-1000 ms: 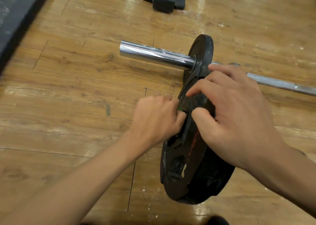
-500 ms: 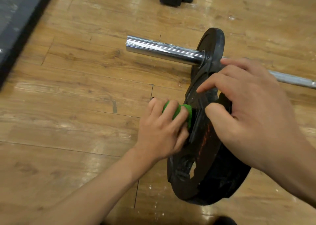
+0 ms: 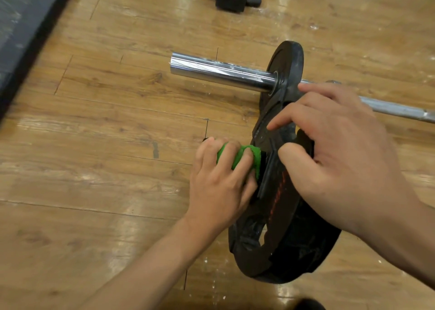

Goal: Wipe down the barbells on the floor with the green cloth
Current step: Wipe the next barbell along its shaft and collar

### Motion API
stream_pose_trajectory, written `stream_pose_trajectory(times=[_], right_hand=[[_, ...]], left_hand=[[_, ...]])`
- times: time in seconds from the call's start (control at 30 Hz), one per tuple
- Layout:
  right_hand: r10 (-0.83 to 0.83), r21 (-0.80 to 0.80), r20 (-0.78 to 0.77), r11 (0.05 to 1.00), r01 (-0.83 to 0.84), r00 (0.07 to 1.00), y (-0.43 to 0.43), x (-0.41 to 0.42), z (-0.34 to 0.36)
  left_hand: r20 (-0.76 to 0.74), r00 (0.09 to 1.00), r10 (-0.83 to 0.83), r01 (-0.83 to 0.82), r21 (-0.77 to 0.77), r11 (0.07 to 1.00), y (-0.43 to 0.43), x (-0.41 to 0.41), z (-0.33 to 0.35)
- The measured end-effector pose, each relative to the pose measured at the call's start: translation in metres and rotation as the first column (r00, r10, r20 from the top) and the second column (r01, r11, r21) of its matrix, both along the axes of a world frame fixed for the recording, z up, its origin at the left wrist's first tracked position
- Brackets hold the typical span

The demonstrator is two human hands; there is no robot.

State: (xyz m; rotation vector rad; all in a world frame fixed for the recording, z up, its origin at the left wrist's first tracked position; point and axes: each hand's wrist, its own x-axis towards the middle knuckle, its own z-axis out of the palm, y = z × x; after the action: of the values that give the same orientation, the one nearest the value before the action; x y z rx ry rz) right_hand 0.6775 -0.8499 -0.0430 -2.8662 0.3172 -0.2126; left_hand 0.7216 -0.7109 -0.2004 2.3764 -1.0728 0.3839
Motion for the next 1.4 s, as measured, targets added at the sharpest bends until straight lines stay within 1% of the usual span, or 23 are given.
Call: stream_pose_trajectory(times=[0.17,0.23,0.3,0.33,0.43,0.5,0.57,0.6,0.63,0.67,0.7,0.77,0.8,0.83,0.93,1.0,1.1,1.13,1.17,1.23,1.27,1.33,1.4], right_hand=[[-0.011,0.016,0.003,1.0,0.011,1.0,0.0,0.0,0.0],[-0.015,0.012,-0.002,1.0,0.015,1.0,0.0,0.0,0.0],[-0.01,0.012,-0.011,1.0,0.01,1.0,0.0,0.001,0.0],[-0.007,0.011,-0.015,1.0,0.007,1.0,-0.001,0.001,0.0],[-0.01,0.009,-0.015,1.0,0.01,1.0,-0.002,0.0,0.001],[-0.017,0.014,-0.008,1.0,0.017,1.0,-0.001,0.0,0.0],[-0.015,0.027,-0.008,1.0,0.015,1.0,-0.002,0.001,0.0],[-0.011,0.035,-0.004,0.999,0.011,1.0,-0.002,0.001,0.0],[-0.005,0.042,0.004,0.999,0.004,1.0,-0.002,0.0,0.0],[-0.001,0.049,0.014,0.999,0.0,1.0,-0.003,0.0,-0.001],[-0.002,0.052,0.024,0.999,0.001,1.0,-0.003,-0.001,-0.001],[-0.003,0.049,0.039,0.999,0.001,0.999,-0.003,0.0,-0.002],[-0.005,0.048,0.042,0.999,0.003,0.999,-0.003,0.0,-0.002],[-0.006,0.047,0.041,0.999,0.004,0.999,-0.003,0.0,-0.002],[-0.008,0.045,0.035,0.999,0.006,0.999,-0.003,0.001,-0.002],[-0.012,0.042,0.032,0.999,0.011,0.999,-0.003,0.0,-0.002],[-0.021,0.042,0.034,0.999,0.019,0.999,-0.003,0.002,-0.001],[-0.024,0.041,0.03,0.999,0.022,0.999,-0.003,0.002,-0.001],[-0.023,0.04,0.024,0.999,0.022,0.999,-0.003,0.003,0.0],[-0.013,0.035,0.015,0.999,0.012,1.0,-0.003,0.003,0.0],[-0.008,0.031,0.012,0.999,0.007,1.0,-0.004,0.004,0.001],[-0.004,0.026,0.008,1.0,0.004,1.0,-0.004,0.003,0.001],[-0.003,0.023,0.009,1.0,0.003,1.0,-0.004,0.003,0.001]], left_hand=[[-0.06,0.998,-0.024,0.029,0.079,0.996,-0.012,0.016,0.021],[-0.135,0.991,-0.008,0.036,0.207,0.978,-0.021,0.033,0.038],[-0.227,0.974,0.017,0.077,0.398,0.914,-0.033,0.052,0.054],[-0.279,0.96,0.008,0.128,0.464,0.876,-0.039,0.06,0.058],[-0.42,0.908,-0.011,0.274,0.574,0.771,-0.052,0.076,0.061],[-0.453,0.891,0.01,0.308,0.621,0.72,-0.057,0.081,0.062],[-0.46,0.888,0.024,0.313,0.642,0.7,-0.059,0.081,0.062],[-0.441,0.897,0.027,0.29,0.633,0.718,-0.057,0.078,0.061],[-0.382,0.924,0.019,0.231,0.596,0.769,-0.052,0.072,0.059],[-0.279,0.96,0.001,0.148,0.511,0.847,-0.046,0.062,0.054],[-0.177,0.984,0.0,0.068,0.38,0.923,-0.037,0.051,0.047],[-0.044,0.999,0.005,0.0,0.109,0.994,-0.019,0.027,0.024],[0.004,1.0,-0.001,0.001,0.02,1.0,-0.012,0.018,0.01],[0.038,0.999,0.005,-0.004,-0.014,1.0,-0.006,0.011,-0.004],[0.107,0.994,0.001,0.004,-0.052,0.999,0.004,0.002,-0.017],[0.084,0.996,-0.008,0.012,-0.046,0.999,0.0,0.004,-0.008],[0.003,1.0,-0.007,0.007,0.03,1.0,-0.013,0.018,0.016],[-0.042,0.999,0.011,-0.007,0.103,0.995,-0.018,0.026,0.028],[-0.107,0.994,0.031,-0.008,0.216,0.976,-0.026,0.034,0.039],[-0.235,0.971,0.05,0.059,0.438,0.897,-0.041,0.055,0.053],[-0.34,0.939,0.052,0.135,0.505,0.853,-0.048,0.065,0.057],[-0.501,0.862,0.082,0.267,0.586,0.765,-0.056,0.08,0.063],[-0.515,0.851,0.099,0.274,0.598,0.753,-0.058,0.082,0.063]])
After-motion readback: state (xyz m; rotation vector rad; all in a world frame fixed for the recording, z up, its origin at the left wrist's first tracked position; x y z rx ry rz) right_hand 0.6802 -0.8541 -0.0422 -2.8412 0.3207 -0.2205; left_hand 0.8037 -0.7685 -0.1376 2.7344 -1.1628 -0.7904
